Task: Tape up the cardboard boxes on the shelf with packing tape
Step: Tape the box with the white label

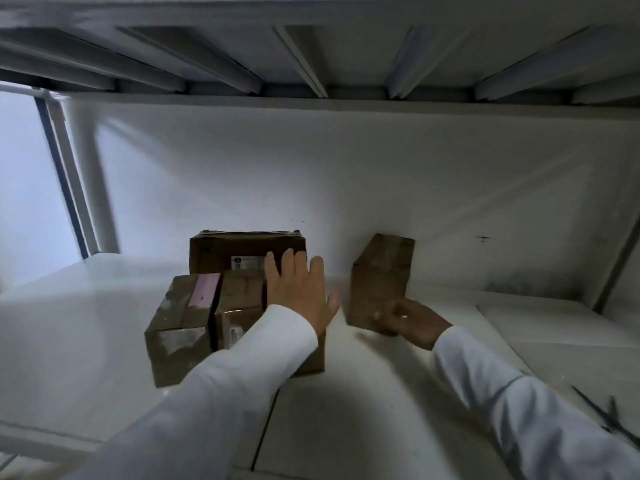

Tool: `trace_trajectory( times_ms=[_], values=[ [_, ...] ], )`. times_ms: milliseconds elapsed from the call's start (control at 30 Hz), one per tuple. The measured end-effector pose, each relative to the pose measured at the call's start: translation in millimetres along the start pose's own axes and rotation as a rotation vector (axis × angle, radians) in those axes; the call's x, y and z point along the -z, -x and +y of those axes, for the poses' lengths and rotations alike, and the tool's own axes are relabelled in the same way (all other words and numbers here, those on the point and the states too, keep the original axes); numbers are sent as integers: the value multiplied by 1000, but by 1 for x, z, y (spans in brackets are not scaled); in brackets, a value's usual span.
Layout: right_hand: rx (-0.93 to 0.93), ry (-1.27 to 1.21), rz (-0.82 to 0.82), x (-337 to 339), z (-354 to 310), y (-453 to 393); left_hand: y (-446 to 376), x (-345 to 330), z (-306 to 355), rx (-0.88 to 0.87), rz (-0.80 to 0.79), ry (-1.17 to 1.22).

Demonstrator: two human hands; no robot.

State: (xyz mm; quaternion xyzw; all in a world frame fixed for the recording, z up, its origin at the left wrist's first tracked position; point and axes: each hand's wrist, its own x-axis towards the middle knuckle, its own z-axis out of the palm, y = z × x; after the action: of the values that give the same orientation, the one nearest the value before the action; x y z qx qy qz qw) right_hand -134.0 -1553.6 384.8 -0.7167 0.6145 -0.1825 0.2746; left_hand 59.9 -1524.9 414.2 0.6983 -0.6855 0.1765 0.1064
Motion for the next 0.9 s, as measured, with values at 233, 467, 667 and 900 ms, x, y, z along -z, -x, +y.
trace_trajectory(
  times_ms=[233,467,667,900],
  values=[
    [-417,294,110,82,107,48,-51,-9,99,-22,-127,442],
    [-545,252,-49,99,154,82,-95,-53,139,310,-308,572],
    [-560,369,27,91,173,80,-103,-50,114,414,-233,595],
    [-708,452,216,70,161,91,-74,-32,95,366,-383,736]
  ],
)
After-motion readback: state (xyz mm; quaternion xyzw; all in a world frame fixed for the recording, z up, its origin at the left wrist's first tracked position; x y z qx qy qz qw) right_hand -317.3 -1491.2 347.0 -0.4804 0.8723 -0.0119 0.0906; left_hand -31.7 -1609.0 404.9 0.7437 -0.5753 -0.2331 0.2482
